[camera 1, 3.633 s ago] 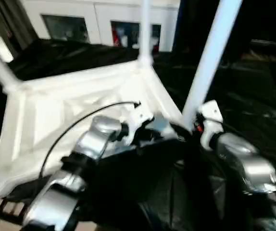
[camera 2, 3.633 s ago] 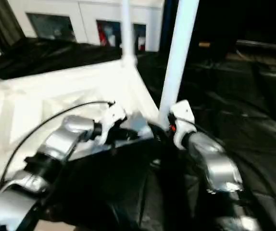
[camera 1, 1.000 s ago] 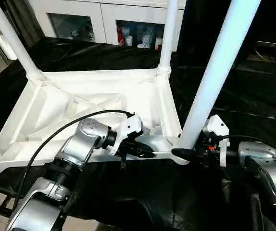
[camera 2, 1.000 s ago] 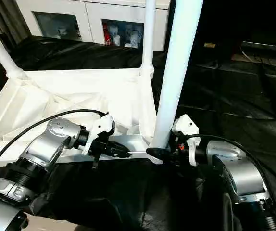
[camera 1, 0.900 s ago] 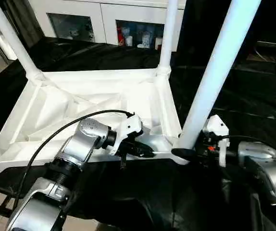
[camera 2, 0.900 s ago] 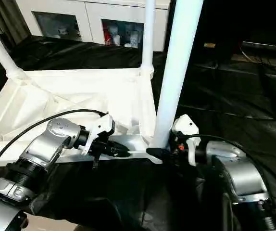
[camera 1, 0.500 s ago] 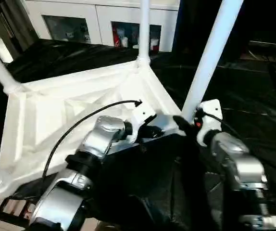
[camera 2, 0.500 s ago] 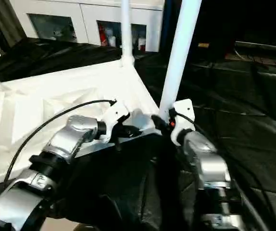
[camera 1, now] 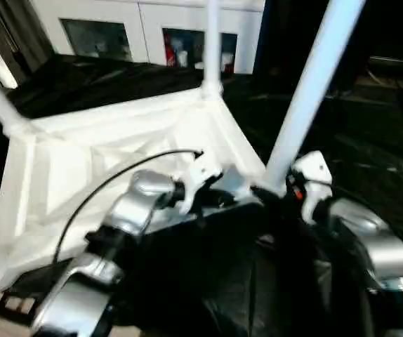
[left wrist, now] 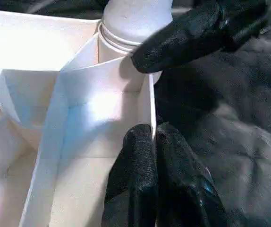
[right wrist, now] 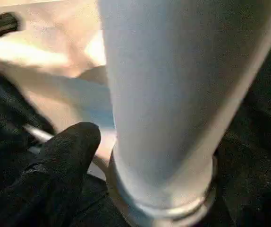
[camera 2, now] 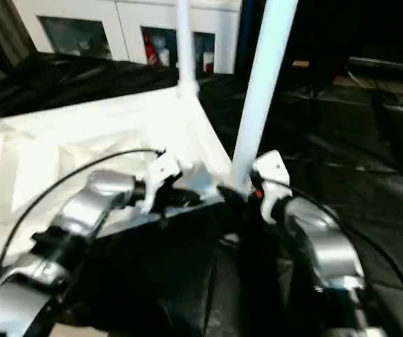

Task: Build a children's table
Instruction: Rotate leg to tighten

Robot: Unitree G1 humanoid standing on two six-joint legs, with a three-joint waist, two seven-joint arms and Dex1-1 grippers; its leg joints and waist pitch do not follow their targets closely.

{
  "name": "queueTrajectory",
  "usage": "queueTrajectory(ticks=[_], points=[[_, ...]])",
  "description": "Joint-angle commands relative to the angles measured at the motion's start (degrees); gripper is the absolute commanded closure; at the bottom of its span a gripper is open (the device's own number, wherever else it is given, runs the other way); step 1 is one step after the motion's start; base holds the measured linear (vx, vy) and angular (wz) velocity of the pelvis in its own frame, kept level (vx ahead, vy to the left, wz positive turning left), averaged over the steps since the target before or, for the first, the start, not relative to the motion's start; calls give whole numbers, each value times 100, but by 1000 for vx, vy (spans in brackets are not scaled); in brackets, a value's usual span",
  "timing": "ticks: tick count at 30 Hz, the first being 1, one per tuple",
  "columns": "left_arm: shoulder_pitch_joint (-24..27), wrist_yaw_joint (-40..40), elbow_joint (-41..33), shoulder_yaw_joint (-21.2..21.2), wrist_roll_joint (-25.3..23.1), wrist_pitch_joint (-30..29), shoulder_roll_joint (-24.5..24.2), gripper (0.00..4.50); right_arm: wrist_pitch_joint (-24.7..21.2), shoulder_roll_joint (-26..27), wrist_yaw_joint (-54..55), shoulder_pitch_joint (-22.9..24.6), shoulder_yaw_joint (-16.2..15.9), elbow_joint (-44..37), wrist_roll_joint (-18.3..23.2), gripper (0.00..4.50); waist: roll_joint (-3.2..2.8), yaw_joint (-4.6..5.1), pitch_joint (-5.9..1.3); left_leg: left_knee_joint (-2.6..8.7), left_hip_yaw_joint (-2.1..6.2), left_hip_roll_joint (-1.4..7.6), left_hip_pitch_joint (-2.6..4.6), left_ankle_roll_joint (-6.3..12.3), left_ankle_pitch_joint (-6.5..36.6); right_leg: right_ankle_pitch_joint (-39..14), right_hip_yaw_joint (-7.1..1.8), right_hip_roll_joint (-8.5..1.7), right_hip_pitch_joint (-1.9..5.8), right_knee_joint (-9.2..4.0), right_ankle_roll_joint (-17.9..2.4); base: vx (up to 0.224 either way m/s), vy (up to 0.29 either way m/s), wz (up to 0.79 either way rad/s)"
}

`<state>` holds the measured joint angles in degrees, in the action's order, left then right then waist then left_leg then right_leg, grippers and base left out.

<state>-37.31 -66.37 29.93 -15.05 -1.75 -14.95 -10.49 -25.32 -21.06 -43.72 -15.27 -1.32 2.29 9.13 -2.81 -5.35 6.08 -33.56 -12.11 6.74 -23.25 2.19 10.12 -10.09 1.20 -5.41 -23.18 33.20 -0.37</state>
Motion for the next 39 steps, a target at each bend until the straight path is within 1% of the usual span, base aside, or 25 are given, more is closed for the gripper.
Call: queueTrajectory(ticks=[1, 3, 4, 5, 7, 8, 10, 11, 15, 16, 19, 22, 23, 24, 25, 26, 27, 28, 29, 31, 33, 35, 37, 38, 39], points=[[-26, -655, -475, -470, 378, 161, 180, 450, -103, -108, -1012, 90, -775, -525, 448, 62, 89, -21, -471, 365, 289, 668, 200, 848, 461, 285, -159, -442, 230, -174, -1701, 0, 0, 0], [5, -781, -521, -485, 395, 162, 118, 450, -120, -236, -1203, 123, -780, -595, 522, 62, 70, -54, -447, 391, 287, 698, 213, 769, 727, -170, -158, -447, 214, -208, -1678, 0, 0, 0], [22, -845, -549, -487, 401, 157, 90, 450, -129, -294, -1302, 136, -777, -625, 558, 62, 75, -45, -440, 416, 292, 695, 215, 659, 924, -469, -158, -442, 204, -234, -1668, 0, 0, 0], [60, -986, -629, -500, 443, 134, 33, 450, -137, -386, -1440, 148, -775, -650, 601, 62, 109, -38, -440, 423, 286, 693, 225, 605, 1006, -593, -161, -441, 200, -252, -1657, 0, 0, 0], [129, -1209, -795, -547, 529, 60, -78, 450, -125, -514, -1623, 153, -774, -672, 650, 92, 93, -47, -421, 451, 303, 708, 228, 442, 1198, -937, -176, -469, 205, -277, -1602, 0, 0, 0], [164, -1343, -883, -582, 561, 7, -143, 450, -160, -554, -1705, 143, -768, -680, 685, 95, 104, -45, -427, 454, 301, 706, 233, 410, 1218, -982, -175, -466, 202, -280, -1586, 0, 0, 0], [214, -1510, -997, -625, 588, -77, -234, 450, -219, -613, -1831, 104, -791, -681, 726, 116, 92, -38, -419, 473, 300, 702, 242, 324, 1319, -1128, -180, -452, 178, -292, -1541, 0, 0, 0], [223, -1550, -1020, -644, 590, -105, -261, 450, -225, -629, -1850, 98, -811, -683, 730, 127, 95, -49, -426, 466, 288, 700, 276, 282, 1344, -1153, -190, -457, 157, -302, -1535, 0, 0, 0], [242, -1583, -1052, -654, 587, -121, -292, 450, -243, -622, -1892, 102, -847, -702, 739, 141, 107, -54, -431, 464, 296, 686, 248, 234, 1288, -1163, -197, -472, 176, -299, -1511, 0, 0, 0], [249, -1531, -1045, -635, 556, -114, -284, 450, -265, -595, -1896, 125, -873, -726, 747, 166, 107, -59, -435, 460, 298, 685, 242, 239, 1266, -1157, -197, -473, 176, -296, -1501, 0, 0, 0], [242, -1432, -1015, -611, 524, -104, -257, 450, -258, -547, -1848, 151, -892, -722, 745, 179, 115, -69, -445, 444, 298, 678, 236, 269, 1194, -1096, -198, -478, 180, -286, -1499, 0, 0, 0], [162, -1006, -830, -493, 380, -80, -99, 450, -190, -253, -1386, 146, -817, -519, 591, 193, 120, -52, -446, 435, 301, 659, 215, 286, 1153, -1079, -194, -470, 173, -280, -1499, 0, 0, 0], [80, -676, -667, -404, 283, -75, 19, 450, -144, -6, -847, 61, -724, -246, 398, 194, 124, -54, -451, 431, 304, 657, 217, 279, 1162, -1111, -196, -479, 179, -284, -1488, 0, 0, 0], [27, -476, -564, -353, 228, -71, 88, 450, -120, 147, -501, 3, -663, -71, 274, 194, 117, -33, -429, 437, 302, 650, 223, 241, 1203, -1226, -206, -479, 139, -314, -1479, 0, 0, 0], [-75, -143, -386, -268, 155, -110, 212, 450, -74, 383, 33, -97, -553, 202, 102, 195, 122, -6, -418, 441, 313, 633, 219, 137, 1374, -1516, -203, -483, 132, -337, -1449, 0, 0, 0], [-94, -81, -352, -252, 142, -118, 235, 450, -65, 426, 131, -115, -533, 252, 71, 195, 127, 7, -412, 450, 323, 631, 229, 70, 1495, -1709, -203, -488, 128, -356, -1412, 0, 0, 0], [-164, 108, -234, -211, 111, -124, 330, 450, -127, 610, 512, -189, -413, 441, 21, 195, 136, 35, -407, 466, 347, 629, 229, -25, 1586, -1907, -203, -493, 151, -365, -1325, 0, 0, 0], [-212, 232, -155, -185, 90, -125, 395, 450, -177, 737, 774, -240, -329, 571, -9, 195, 118, 60, -397, 480, 346, 632, 242, -97, 1695, -2013, -208, -475, 117, -381, -1269, 0, 0, 0], [-294, 463, -23, -133, 59, -144, 500, 450, -147, 888, 1090, -307, -250, 726, -69, 195, 123, 71, -406, 478, 341, 624, 252, -117, 1736, -2026, -207, -465, 113, -387, -1247, 0, 0, 0], [-373, 686, 102, -84, 29, -148, 603, 450, -160, 1033, 1399, -374, -171, 866, -120, 195, 121, 93, -410, 494, 343, 615, 250, -156, 1722, -1798, -204, -447, 114, -382, -1211, 0, 0, 0], [-580, 1286, 400, 62, -18, -199, 899, 450, -173, 1444, 2224, -571, 47, 1215, -294, 195, 100, 98, -408, 489, 323, 607, 249, -139, 1648, -1599, -213, -436, 101, -372, -1240, 0, 0, 0], [-700, 1598, 567, 144, -48, -179, 1083, 450, -66, 1654, 2657, -713, 84, 1443, -474, 195, 104, 103, -415, 488, 328, 595, 259, -166, 1671, -1580, -204, -441, 105, -375, -1250, 0, 0, 0], [-729, 1594, 600, 132, -37, -110, 1170, 450, 124, 1757, 2670, -789, 0, 1530, -508, 140, 102, 92, -415, 490, 328, 604, 245, -114, 1642, -1522, -214, -450, 125, -377, -1188, 0, 0, 0], [-729, 1594, 600, 132, -37, -110, 1170, 450, 124, 1757, 2670, -789, 0, 1530, -508, 126, 102, 87, -418, 493, 332, 606, 237, -86, 1594, -1454, -209, -446, 139, -370, -1179, 0, 0, 0], [-693, 1486, 550, 84, -32, -47, 1151, 450, 91, 1776, 2520, -778, 10, 1452, -387, 130, 101, 77, -420, 490, 322, 607, 243, -12, 1535, -1321, -212, -434, 137, -366, -1183, 0, 0, 0]])
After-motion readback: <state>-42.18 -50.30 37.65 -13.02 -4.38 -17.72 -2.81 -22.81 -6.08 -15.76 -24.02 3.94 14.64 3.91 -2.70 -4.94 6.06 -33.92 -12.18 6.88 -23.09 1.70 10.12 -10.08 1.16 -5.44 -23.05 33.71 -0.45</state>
